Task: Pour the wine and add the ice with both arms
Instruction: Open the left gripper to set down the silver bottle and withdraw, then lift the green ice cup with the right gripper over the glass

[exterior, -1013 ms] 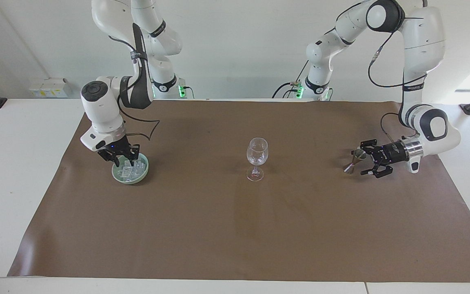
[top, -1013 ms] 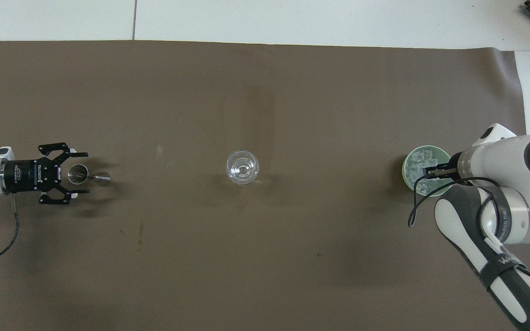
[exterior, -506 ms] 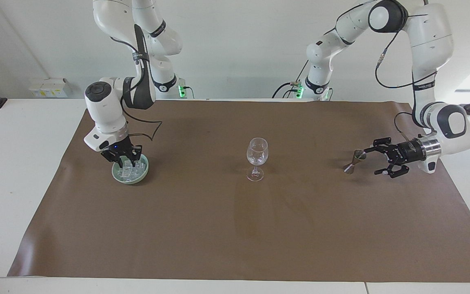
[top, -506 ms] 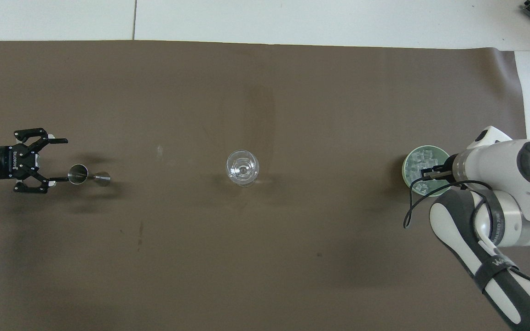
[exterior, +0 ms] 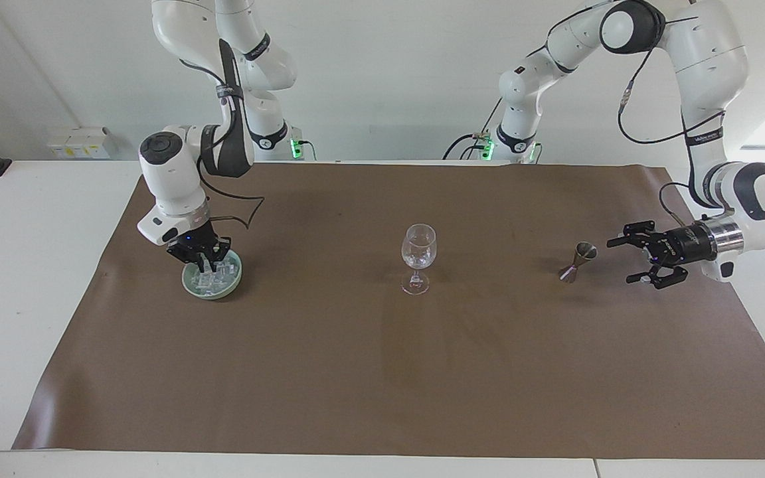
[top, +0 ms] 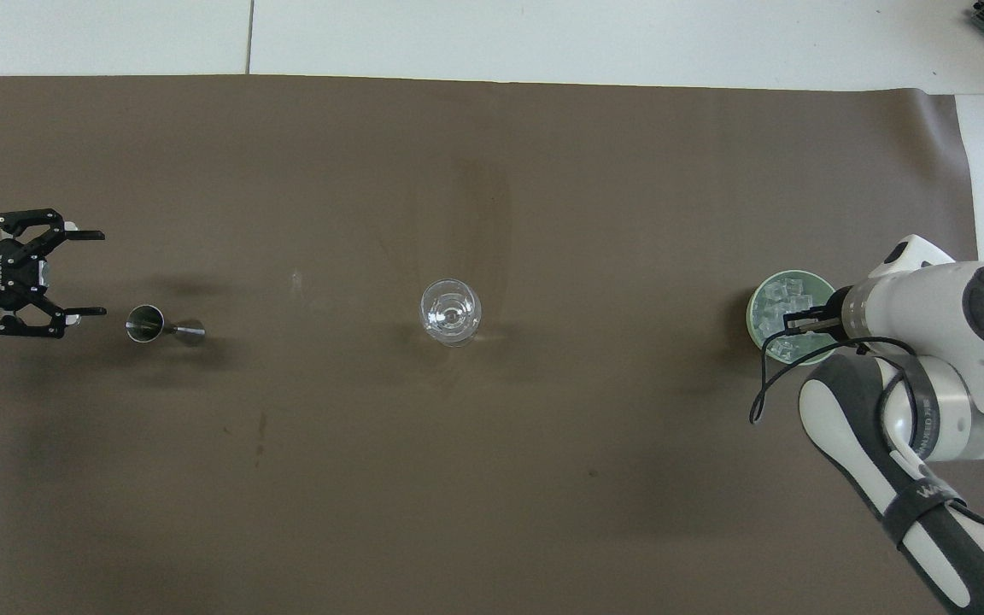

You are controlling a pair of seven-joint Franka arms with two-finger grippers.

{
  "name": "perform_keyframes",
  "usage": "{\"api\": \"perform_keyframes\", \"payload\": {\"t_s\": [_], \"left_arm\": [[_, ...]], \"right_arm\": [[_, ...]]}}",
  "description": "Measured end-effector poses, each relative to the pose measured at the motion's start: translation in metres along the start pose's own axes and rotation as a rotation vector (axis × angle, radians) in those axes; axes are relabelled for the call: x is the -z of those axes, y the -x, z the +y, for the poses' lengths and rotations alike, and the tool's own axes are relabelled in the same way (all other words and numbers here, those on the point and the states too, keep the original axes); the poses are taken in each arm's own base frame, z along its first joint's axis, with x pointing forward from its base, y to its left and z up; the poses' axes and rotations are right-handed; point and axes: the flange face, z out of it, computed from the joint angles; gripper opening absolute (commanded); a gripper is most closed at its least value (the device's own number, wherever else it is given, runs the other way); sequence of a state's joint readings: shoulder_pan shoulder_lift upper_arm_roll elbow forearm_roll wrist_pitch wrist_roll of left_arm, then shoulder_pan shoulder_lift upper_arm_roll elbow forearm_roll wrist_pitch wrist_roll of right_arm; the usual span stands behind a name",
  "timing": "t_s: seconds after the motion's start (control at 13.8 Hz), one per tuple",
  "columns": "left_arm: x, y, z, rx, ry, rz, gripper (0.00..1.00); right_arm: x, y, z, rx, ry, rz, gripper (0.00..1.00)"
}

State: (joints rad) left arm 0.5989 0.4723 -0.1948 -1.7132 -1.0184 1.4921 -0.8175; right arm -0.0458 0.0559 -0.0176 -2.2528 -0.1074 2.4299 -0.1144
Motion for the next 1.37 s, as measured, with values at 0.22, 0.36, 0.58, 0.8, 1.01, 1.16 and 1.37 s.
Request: {"api": "perform_keyframes", "payload": {"t_s": [0.22,0.36,0.58,0.8,1.01,1.16,1.37], "left_arm": [[-0.001,0.024,0.012,-0.046,-0.011,-0.012,1.0],[0.003,0.046,0.018,-0.07,-0.009,0.002,1.0],[0.018,0.106,0.021,-0.152,0.003,0.079,1.0],[0.028,0.154,0.011,-0.214,-0.022,0.207,1.0],[0.029,0.179,0.007,-0.255,-0.037,0.328,1.0],[0.025,0.191,0.007,-0.282,-0.056,0.416,1.0],[0.008,0.22,0.004,-0.341,-0.112,0.544,1.0]], "right_arm": [[0.039,-0.006,-0.002,0.005,0.005,-0.002,0.0],[0.075,-0.014,-0.007,0.001,0.008,-0.008,0.0],[0.136,-0.035,-0.03,-0.079,-0.008,0.001,0.0],[0.188,-0.049,-0.049,-0.161,-0.094,0.015,0.0],[0.225,-0.063,-0.058,-0.252,-0.208,0.062,0.0],[0.242,-0.075,-0.076,-0.333,-0.27,0.074,0.0],[0.257,-0.094,-0.115,-0.486,-0.4,0.094,0.0]]}}
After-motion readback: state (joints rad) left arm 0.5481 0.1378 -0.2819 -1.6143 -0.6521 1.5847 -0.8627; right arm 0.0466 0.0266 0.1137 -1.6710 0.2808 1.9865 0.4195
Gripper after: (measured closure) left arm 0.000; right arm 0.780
